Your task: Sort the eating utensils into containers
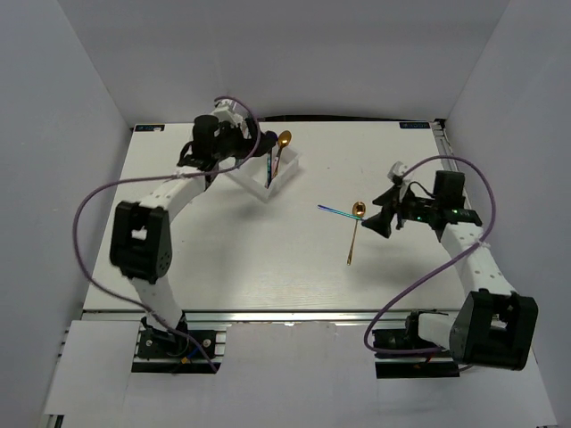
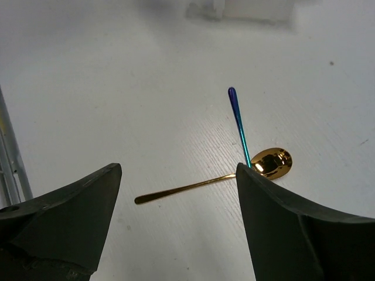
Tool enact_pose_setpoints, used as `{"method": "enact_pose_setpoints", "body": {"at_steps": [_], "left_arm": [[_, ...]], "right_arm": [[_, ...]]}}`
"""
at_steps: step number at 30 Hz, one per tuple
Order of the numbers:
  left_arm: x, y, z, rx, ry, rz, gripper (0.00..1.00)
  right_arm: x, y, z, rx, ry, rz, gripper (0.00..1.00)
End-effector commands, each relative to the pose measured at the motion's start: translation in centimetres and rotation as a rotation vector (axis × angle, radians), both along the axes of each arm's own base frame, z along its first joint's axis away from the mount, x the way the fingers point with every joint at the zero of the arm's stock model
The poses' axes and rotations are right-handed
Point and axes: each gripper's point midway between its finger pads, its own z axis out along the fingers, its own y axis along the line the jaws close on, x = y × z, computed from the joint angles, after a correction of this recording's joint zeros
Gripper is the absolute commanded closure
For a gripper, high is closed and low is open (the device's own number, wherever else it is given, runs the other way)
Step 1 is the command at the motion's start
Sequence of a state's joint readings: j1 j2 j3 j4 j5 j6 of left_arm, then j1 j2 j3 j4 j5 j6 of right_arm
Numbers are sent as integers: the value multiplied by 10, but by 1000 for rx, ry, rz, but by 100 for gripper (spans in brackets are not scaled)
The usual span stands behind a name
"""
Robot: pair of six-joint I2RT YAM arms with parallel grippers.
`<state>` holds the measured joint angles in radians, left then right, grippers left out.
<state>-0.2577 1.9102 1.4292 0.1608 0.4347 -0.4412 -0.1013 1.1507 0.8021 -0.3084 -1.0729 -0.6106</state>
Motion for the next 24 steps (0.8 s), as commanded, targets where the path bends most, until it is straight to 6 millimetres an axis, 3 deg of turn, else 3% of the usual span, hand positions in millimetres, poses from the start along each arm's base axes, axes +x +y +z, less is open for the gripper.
{"method": "enact_pose_setpoints", "body": {"at_steps": [1, 2, 3, 4, 6, 7, 8, 9, 11, 12, 14, 15, 16, 24], "left_arm": [[-49, 14, 62, -22, -104, -18, 2], [-66, 19, 38, -11, -52, -21, 2], [-85, 24, 56, -23, -86, -33, 2], [-102, 29, 34, -6, -37, -38, 2], [-124, 36, 32, -1, -29, -47, 2], [-141, 42, 42, 12, -43, -53, 2], [-154, 46, 30, 42, -35, -66, 2], [-163, 49, 28, 57, -36, -70, 2], [-188, 59, 31, 111, -80, -79, 2], [-200, 63, 13, 136, -58, -85, 2], [-219, 68, 14, 146, -97, -83, 2], [-227, 72, -4, 165, -76, -81, 2], [-233, 74, -9, 169, -69, -78, 2], [-244, 77, -5, 185, -110, -86, 2]], "right_arm": [[19, -4, -24, -206, 43, -70, 15], [17, 8, -42, -295, 66, -42, 14], [22, 10, -43, -350, 35, -28, 13], [25, 15, -56, -434, 38, -15, 13], [31, 20, -61, -513, 27, 11, 11], [42, 28, -50, -542, -24, 32, 11], [52, 25, -61, -597, 2, 27, 11], [54, 24, -64, -628, 24, 39, 11], [76, 25, -66, -694, 20, 56, 11], [81, 24, -69, -718, 25, 68, 12], [90, 24, -82, -788, 51, 116, 15], [92, 23, -87, -808, 67, 128, 16], [88, 22, -105, -849, 127, 161, 18], [91, 29, -133, -911, 223, 204, 25]]}}
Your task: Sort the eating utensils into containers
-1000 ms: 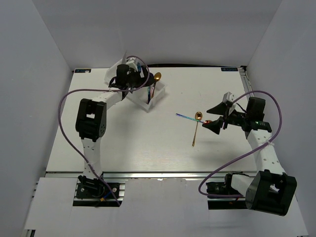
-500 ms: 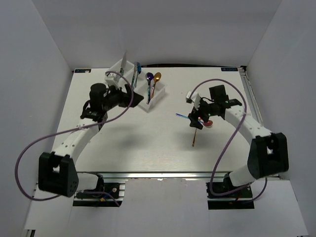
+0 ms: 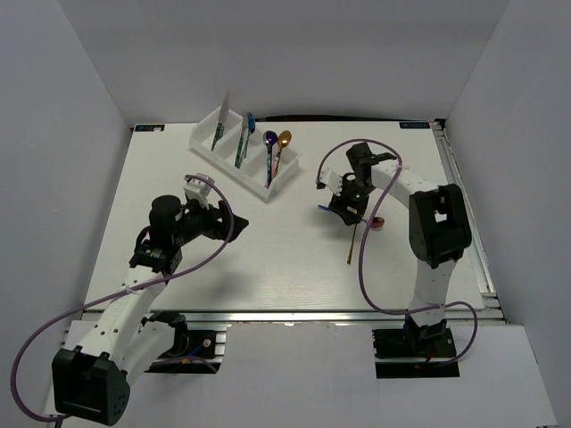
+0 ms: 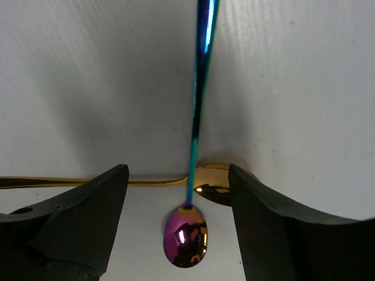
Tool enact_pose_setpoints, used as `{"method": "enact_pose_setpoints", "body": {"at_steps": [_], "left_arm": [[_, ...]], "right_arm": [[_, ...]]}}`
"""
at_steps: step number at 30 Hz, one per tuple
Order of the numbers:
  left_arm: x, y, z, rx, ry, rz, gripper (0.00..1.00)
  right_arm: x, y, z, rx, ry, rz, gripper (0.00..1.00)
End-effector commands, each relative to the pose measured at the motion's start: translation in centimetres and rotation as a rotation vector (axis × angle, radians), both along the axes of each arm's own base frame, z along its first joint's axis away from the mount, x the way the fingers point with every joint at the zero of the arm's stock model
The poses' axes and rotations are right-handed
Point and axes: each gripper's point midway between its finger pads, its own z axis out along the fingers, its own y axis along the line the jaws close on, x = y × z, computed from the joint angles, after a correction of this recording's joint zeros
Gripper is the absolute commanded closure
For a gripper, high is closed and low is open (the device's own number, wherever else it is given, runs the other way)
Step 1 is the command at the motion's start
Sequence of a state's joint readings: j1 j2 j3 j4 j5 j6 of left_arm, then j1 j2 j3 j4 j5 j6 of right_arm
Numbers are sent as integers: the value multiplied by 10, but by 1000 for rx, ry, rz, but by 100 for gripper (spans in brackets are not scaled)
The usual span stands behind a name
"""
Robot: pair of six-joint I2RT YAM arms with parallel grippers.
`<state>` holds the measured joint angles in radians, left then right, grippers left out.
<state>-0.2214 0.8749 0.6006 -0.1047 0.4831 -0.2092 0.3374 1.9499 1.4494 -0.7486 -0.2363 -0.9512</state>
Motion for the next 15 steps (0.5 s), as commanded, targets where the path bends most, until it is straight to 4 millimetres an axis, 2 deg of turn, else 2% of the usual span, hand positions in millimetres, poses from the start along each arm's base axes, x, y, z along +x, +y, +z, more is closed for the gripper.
{"method": "enact_pose_setpoints", "body": {"at_steps": [1, 9, 15], "left_arm": [[-1, 1, 6, 17, -23, -15, 2], [-4, 1, 13, 8, -48, -17, 2], [-5, 1, 15, 7, -59, -17, 2]], "right_arm": [[-1, -1, 10, -41, 12, 13, 25], [-4, -2, -6, -75, 50, 2, 28], [0, -6, -23, -113, 49, -23, 34]]}}
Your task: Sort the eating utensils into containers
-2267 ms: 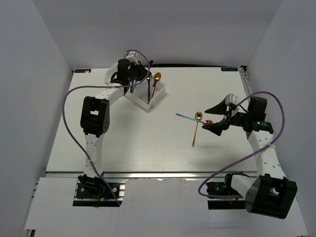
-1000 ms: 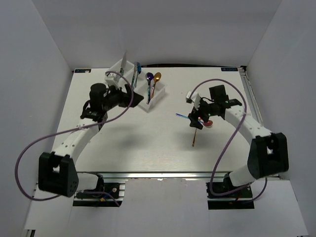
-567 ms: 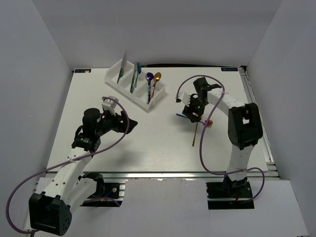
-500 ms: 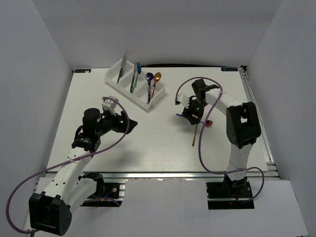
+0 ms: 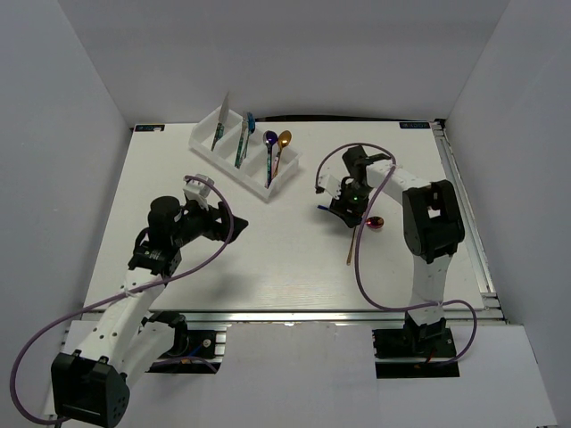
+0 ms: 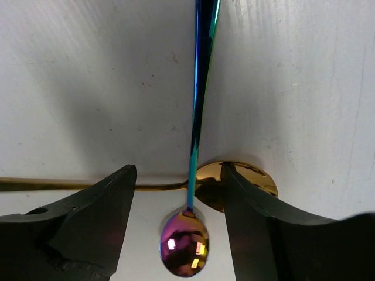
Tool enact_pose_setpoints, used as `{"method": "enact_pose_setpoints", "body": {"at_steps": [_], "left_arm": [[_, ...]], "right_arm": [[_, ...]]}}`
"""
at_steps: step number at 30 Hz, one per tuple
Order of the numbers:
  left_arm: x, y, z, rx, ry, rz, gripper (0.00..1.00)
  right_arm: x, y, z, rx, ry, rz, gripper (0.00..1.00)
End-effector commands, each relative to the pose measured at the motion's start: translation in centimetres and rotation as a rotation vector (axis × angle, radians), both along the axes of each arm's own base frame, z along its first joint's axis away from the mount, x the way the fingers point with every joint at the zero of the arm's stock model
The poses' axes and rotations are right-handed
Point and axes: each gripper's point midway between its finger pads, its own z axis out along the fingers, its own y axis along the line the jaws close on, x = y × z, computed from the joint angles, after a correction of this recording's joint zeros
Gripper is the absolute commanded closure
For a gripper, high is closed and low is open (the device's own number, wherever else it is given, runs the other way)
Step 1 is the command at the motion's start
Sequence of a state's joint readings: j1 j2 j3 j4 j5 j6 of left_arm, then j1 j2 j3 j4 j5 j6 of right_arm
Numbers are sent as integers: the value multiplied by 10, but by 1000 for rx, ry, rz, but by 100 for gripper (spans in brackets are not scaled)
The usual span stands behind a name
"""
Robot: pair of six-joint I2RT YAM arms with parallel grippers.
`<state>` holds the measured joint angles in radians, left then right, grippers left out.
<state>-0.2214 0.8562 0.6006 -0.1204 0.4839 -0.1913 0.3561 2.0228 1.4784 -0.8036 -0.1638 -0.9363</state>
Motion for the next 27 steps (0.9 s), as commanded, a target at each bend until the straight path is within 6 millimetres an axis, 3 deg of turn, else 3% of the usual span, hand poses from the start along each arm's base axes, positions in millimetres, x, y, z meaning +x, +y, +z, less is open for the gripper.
{"method": "enact_pose_setpoints", "body": {"at_steps": [1, 11, 17, 27], "left_arm": [[-2, 0, 14, -5, -46, -10, 2], [-4, 0, 18, -9, -59, -10, 2], [-4, 1, 19, -10, -63, -8, 2], [-3, 2, 20, -6, -70, 0, 2]], "right_arm": [[7, 2, -2, -17, -21, -14, 35], [-8, 1, -17, -36, -24, -19, 52], [-13, 6, -12, -31, -42, -15, 61], [-11, 7, 15, -21, -101, -33, 93]]}}
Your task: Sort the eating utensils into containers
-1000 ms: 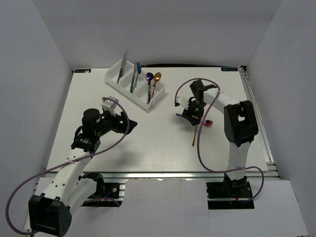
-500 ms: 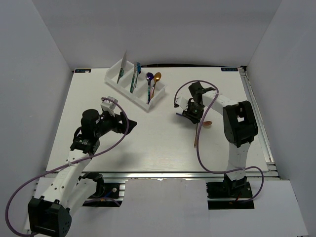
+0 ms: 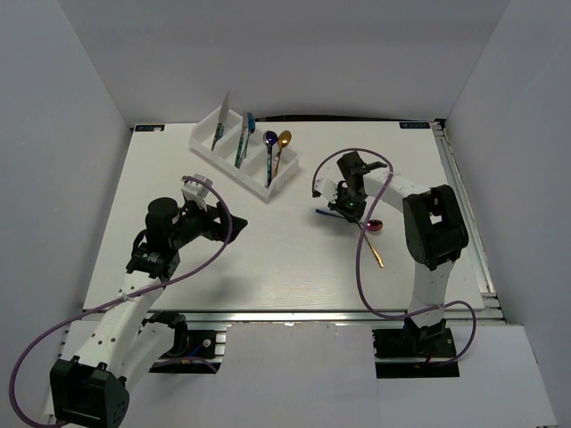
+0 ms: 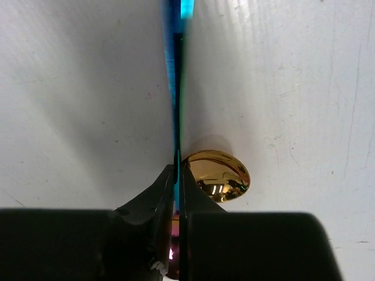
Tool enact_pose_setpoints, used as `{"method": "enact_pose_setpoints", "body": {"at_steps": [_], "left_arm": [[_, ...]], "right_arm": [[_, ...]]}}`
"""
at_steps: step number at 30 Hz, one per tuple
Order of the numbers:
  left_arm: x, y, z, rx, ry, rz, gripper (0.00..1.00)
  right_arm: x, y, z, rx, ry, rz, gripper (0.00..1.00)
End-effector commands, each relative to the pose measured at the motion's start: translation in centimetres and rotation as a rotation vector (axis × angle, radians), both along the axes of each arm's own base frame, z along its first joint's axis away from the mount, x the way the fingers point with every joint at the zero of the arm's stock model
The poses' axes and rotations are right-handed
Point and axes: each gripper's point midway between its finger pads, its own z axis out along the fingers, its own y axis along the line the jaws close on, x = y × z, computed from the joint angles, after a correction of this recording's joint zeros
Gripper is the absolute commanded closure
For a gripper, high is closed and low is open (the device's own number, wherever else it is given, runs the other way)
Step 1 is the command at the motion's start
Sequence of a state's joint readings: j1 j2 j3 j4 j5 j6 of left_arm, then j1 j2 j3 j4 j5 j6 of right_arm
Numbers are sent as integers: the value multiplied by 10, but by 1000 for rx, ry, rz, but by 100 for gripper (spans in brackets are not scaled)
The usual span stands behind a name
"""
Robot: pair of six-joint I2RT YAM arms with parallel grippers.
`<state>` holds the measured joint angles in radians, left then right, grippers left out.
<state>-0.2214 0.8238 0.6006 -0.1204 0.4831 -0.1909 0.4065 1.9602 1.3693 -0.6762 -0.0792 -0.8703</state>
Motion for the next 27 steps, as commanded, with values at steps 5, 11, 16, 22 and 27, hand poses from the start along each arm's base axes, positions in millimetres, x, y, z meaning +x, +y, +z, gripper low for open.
{"method": "enact_pose_setpoints", "body": {"at_steps": [5, 11, 16, 22, 27], "left_arm": [[-1, 2, 11, 0, -42, 6, 2], [1, 8, 16, 8, -66, 42, 2], [5, 19, 20, 23, -88, 110, 2], [10, 32, 23, 43, -112, 192, 2], [12, 38, 24, 57, -121, 225, 2]], "right_arm": [[-5, 3, 45, 28, -54, 10, 99], [-1, 7, 85, -37, -154, 118, 100], [17, 13, 115, -216, -294, 283, 100], [44, 31, 136, -365, -412, 439, 100], [86, 72, 178, -471, -581, 566, 100]]}}
